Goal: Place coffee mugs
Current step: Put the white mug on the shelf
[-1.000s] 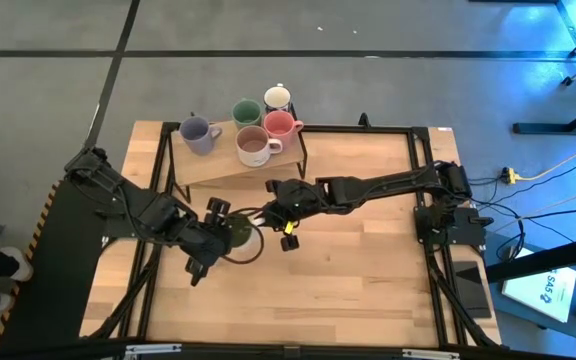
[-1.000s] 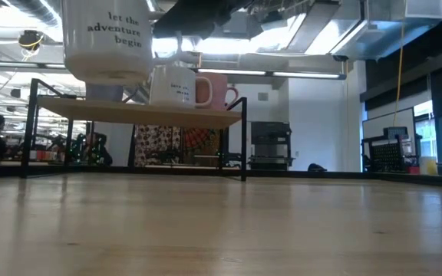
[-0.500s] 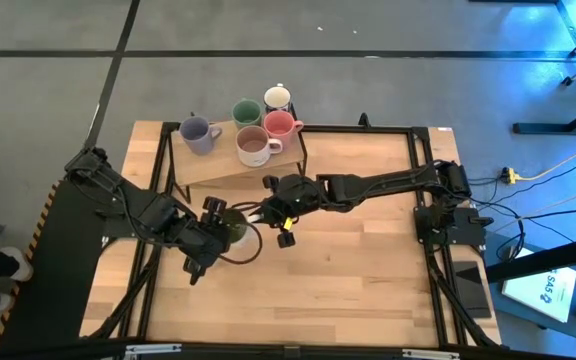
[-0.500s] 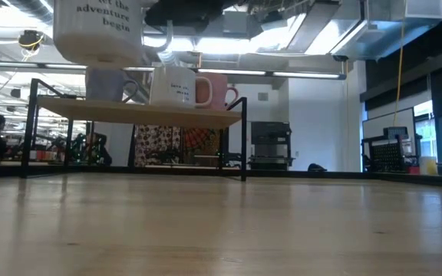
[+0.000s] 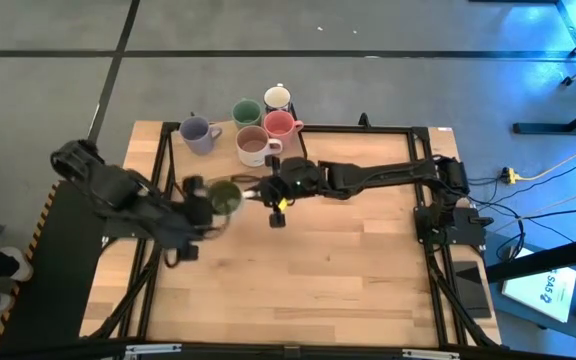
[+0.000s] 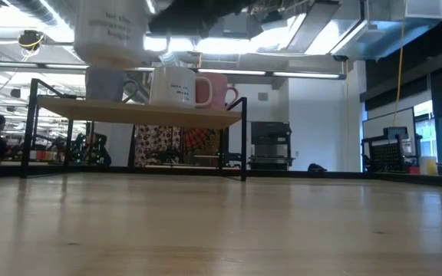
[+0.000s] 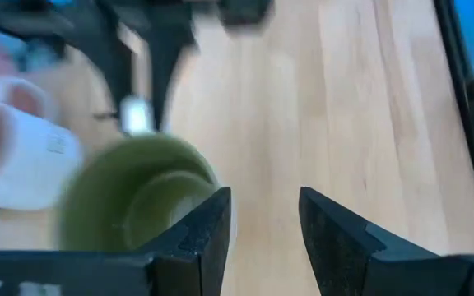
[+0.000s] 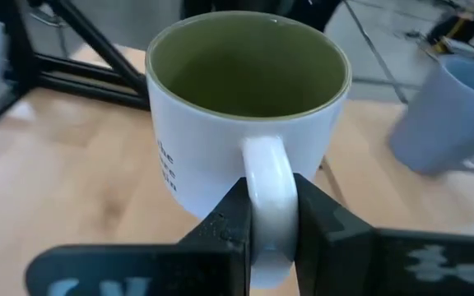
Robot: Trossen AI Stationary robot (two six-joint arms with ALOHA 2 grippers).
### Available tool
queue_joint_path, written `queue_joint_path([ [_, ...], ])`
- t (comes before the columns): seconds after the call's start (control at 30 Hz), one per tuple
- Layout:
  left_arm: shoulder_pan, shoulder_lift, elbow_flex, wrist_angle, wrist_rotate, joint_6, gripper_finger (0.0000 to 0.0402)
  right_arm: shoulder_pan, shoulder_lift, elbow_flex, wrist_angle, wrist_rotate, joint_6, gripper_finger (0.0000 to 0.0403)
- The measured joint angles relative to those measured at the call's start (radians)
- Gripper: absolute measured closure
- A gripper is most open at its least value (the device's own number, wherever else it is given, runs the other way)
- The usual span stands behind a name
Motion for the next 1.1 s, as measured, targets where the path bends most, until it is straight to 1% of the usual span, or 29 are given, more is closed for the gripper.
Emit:
queue_joint_path([
  [0.07, -0.002, -0.027, 0.044, -0.011, -0.04, -0.004, 0.0263, -0.007, 0.011, 0.0, 0.005, 0.005, 0.0, 0.0369],
  [0.2, -0.004, -0.074, 0.101, -0.01, -0.072, 0.005, 0.0263, -0.014, 0.017, -0.001, 0.023, 0.014, -0.001, 0.0368],
  [0.27, -0.004, -0.093, 0.117, -0.011, -0.097, -0.013, 0.0263, -0.023, 0.019, -0.001, 0.054, 0.033, -0.006, 0.0368],
  [0.3, -0.004, -0.103, 0.123, -0.009, -0.115, -0.02, 0.0263, -0.029, 0.02, -0.001, 0.074, 0.023, -0.007, 0.0369],
  [0.37, -0.003, -0.129, 0.126, -0.011, -0.142, -0.051, 0.0263, -0.045, 0.033, 0.0, 0.143, 0.033, -0.001, 0.0369],
  [0.43, -0.003, -0.153, 0.127, -0.011, -0.149, -0.093, 0.0263, -0.061, 0.045, 0.025, 0.154, 0.056, 0.012, 0.0369],
  [0.53, -0.003, -0.172, 0.128, -0.01, -0.158, -0.119, 0.0263, -0.079, 0.089, 0.099, 0.139, 0.07, 0.009, 0.0369],
  [0.67, -0.003, -0.179, 0.127, -0.012, -0.162, -0.136, 0.0263, -0.088, 0.166, 0.256, 0.039, 0.064, -0.003, 0.0369],
  [0.77, -0.003, -0.183, 0.128, -0.015, -0.167, -0.139, 0.0263, -0.092, 0.227, 0.382, -0.051, 0.088, -0.01, 0.0369],
  [0.83, -0.003, -0.18, 0.127, -0.017, -0.167, -0.138, 0.0263, -0.092, 0.26, 0.442, -0.114, 0.112, -0.011, 0.0369],
  [0.93, -0.003, -0.181, 0.127, -0.019, -0.167, -0.138, 0.0263, -0.099, 0.296, 0.499, -0.164, 0.153, -0.012, 0.0369],
  [1.1, -0.003, -0.18, 0.127, -0.021, -0.169, -0.138, 0.0263, -0.113, 0.306, 0.522, -0.155, 0.157, 0.041, 0.0369],
])
